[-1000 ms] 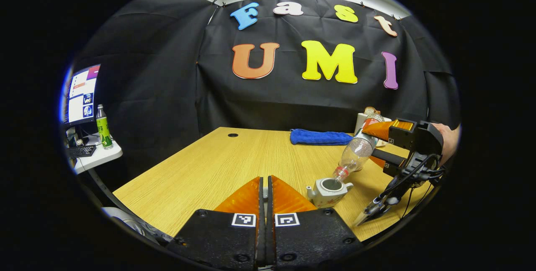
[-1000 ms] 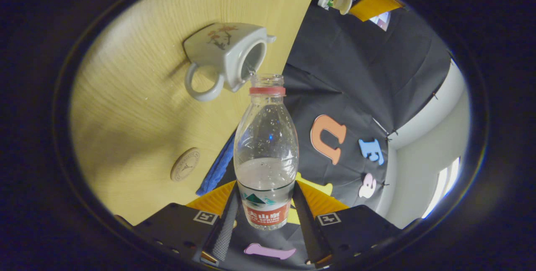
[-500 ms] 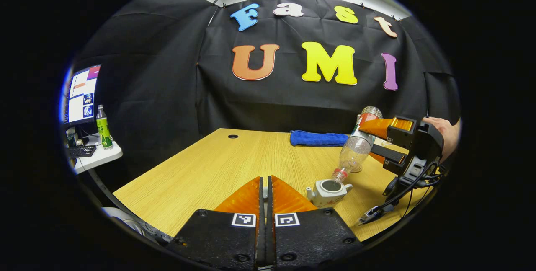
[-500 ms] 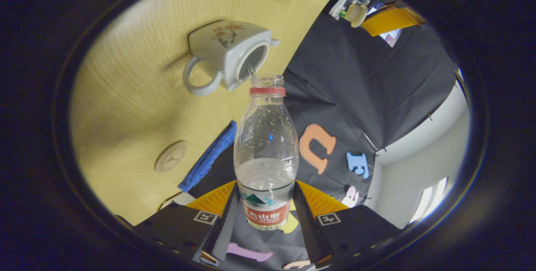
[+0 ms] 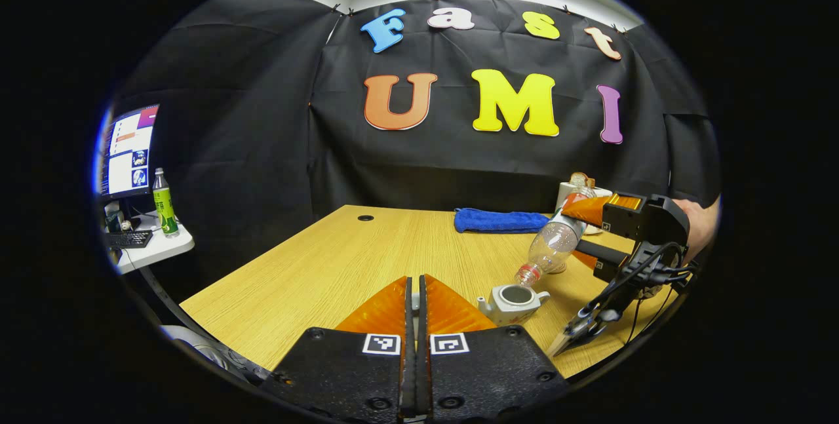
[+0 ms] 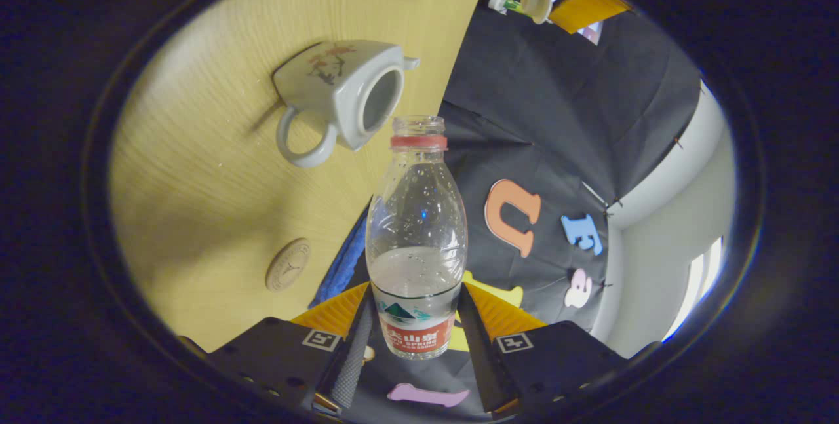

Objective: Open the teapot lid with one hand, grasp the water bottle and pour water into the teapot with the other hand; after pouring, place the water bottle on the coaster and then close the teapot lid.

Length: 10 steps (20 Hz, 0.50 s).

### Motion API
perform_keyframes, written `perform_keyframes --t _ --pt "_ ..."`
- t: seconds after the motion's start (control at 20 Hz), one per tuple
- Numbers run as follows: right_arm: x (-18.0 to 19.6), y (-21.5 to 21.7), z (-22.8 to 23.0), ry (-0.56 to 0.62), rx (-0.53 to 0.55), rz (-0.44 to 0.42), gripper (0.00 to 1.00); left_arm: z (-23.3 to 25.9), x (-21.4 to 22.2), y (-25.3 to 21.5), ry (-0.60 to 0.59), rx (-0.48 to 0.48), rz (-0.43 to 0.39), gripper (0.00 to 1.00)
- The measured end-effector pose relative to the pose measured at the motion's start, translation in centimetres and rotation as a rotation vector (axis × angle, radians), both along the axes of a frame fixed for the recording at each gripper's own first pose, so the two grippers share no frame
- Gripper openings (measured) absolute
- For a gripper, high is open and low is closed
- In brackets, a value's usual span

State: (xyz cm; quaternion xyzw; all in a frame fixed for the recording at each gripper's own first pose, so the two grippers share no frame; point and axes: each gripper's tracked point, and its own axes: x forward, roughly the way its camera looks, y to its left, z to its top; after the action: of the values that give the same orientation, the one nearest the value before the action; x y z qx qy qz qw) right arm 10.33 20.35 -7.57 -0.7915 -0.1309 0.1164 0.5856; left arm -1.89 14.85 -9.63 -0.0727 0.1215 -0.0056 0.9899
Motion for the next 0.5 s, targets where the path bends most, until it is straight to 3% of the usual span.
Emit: perform_keyframes --t 0.2,0.5 --pt "0.4 -1.3 -3.3 0.244 0.248 -0.081 0.73 0.7 0.1 -0.3 -0.005 -0.001 0.010 0.02" --pt "-1.6 -0.8 -5.0 0.540 0.723 -0.145 0.71 1.8 0.7 -2.3 -0.015 0.012 -0.012 0.02"
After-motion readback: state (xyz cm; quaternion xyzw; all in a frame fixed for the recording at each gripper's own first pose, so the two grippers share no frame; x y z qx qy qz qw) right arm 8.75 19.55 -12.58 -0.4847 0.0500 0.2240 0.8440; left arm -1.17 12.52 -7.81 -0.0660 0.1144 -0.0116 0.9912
